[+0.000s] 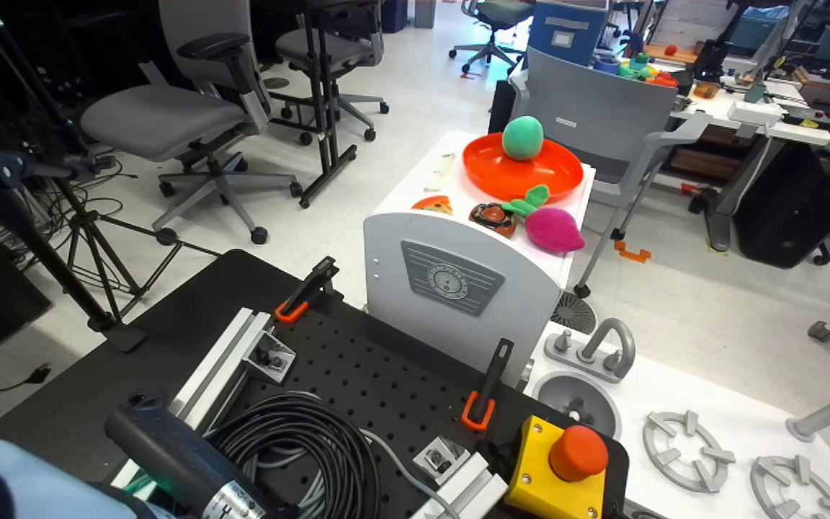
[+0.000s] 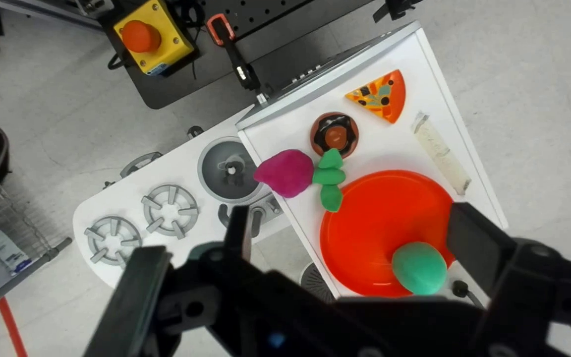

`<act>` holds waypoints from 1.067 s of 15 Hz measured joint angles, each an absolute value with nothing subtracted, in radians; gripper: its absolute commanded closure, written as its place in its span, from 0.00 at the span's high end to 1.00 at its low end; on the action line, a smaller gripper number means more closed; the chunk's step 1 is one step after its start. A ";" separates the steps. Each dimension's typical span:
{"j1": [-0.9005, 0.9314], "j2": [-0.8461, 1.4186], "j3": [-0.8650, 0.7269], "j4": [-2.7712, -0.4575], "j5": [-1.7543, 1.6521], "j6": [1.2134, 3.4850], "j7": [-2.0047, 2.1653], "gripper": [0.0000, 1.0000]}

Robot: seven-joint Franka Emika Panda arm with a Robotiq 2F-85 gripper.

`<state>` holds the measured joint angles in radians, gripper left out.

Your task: Pick up the purple toy and put it in the orange plate.

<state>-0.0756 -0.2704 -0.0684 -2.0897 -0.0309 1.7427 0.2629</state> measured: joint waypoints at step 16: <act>-0.084 -0.197 -0.070 -2.089 -0.153 1.979 0.253 1.00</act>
